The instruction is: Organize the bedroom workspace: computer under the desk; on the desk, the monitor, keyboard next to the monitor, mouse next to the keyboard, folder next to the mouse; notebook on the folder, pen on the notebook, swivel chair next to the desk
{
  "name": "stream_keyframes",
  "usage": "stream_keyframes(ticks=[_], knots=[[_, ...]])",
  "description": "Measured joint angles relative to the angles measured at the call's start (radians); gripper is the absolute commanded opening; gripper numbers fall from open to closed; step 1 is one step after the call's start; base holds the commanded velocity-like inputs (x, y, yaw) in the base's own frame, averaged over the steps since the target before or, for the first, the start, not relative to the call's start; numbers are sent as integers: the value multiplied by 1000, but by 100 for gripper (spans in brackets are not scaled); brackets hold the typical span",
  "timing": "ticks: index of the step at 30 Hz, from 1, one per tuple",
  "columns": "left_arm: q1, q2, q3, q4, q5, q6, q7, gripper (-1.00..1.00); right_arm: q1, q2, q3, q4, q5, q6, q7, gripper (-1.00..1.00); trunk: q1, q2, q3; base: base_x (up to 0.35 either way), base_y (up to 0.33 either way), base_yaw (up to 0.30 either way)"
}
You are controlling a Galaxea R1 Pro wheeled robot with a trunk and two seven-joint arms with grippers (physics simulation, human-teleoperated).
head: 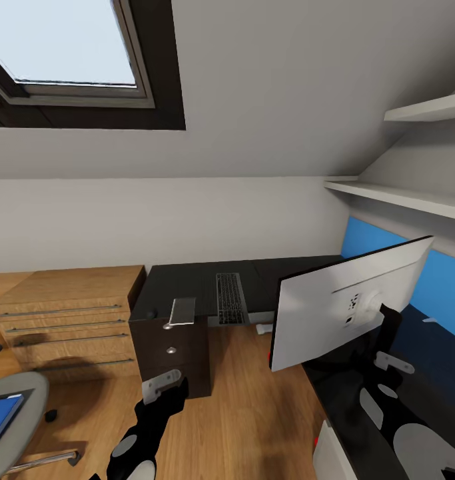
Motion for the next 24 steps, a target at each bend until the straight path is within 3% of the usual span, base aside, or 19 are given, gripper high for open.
stream_keyframes(ticks=[8, 22, 24], knots=[[0, 0, 0, 1, 1, 0, 0, 100, 0, 0, 0, 0, 0, 0, 0, 100, 0, 0, 0, 0, -3, 0], [0, -3, -1, 4, 2, 1, -1, 100, 0, -1, 1, -1, 0, -1, 0, 100, 0, 0, 0, 0, -96, 0], [0, -15, -13, 10, -1, 0, 2, 100, 0, 4, 5, -6, 3, -3, 1, 100, 0, 0, 0, 0, 0, 0]])
